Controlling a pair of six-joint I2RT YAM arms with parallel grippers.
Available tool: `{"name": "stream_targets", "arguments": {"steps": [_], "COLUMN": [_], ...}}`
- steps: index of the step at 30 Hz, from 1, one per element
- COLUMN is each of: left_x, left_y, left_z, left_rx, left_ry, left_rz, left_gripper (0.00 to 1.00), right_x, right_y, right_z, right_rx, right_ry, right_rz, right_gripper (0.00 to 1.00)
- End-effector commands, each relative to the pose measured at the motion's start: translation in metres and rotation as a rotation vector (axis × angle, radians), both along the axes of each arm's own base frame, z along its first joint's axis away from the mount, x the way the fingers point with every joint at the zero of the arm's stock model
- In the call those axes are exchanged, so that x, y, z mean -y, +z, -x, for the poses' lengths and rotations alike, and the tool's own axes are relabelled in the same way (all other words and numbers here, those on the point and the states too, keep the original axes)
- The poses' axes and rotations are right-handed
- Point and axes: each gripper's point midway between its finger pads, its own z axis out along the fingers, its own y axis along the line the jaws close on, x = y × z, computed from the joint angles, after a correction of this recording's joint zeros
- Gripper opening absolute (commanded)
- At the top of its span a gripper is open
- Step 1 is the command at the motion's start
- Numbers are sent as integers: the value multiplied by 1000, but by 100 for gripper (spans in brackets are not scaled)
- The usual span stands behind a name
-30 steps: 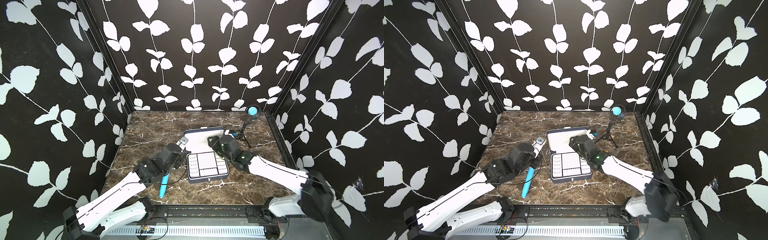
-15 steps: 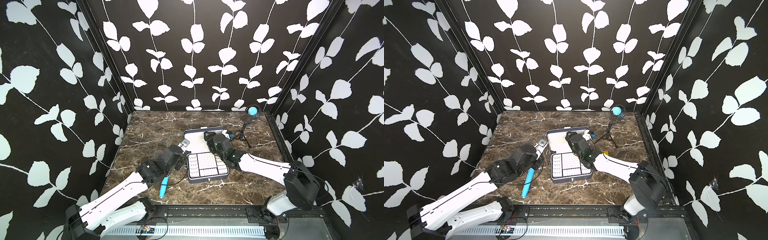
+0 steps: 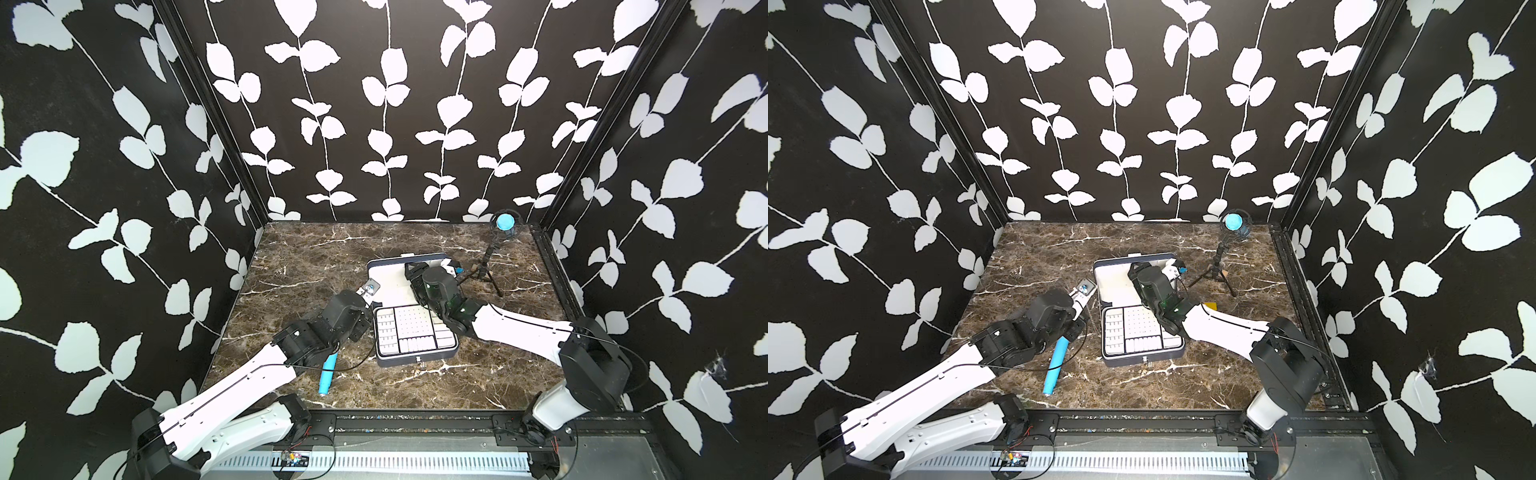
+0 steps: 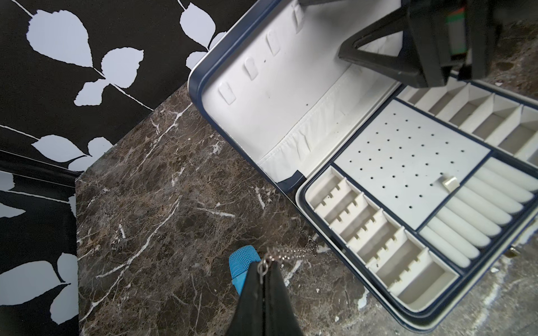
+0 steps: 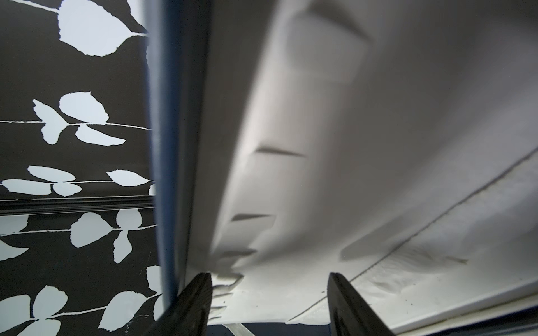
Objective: Put jewelry chain into jewelry box
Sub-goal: Open the fastener on the jewelry box.
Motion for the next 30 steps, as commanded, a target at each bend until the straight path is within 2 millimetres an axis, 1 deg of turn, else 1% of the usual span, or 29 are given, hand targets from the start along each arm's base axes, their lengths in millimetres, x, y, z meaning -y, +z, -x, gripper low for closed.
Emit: {"name": "stream_targets", "arguments": {"steps": [1, 3, 7, 22, 28, 30], "left_x": [1, 1, 1, 1, 1, 1], "left_y": [4, 5, 4, 5, 4, 3], "left_z": [0, 0, 0, 1, 1, 1], "left_rx": [19, 20, 21, 22, 21, 19], "left_ry": [-9, -9, -11, -14, -15, -16], "left_rz": [22, 23, 21, 27, 25, 23], "left_gripper": [1, 1, 1, 1, 1, 1], "right_x": [-14, -15, -19, -16, -20, -20], "right_y": [17, 15, 18, 19, 14, 13], "right_z": [-6, -7, -7, -6, -8, -8], "right_rx": [47, 45, 60, 87, 78, 76], "right_ry": [10, 11, 17, -17, -13, -15], "right_rz": [-60, -60, -85, -149, -163, -162], "right_gripper": [65, 65, 66, 68, 68, 65]}}
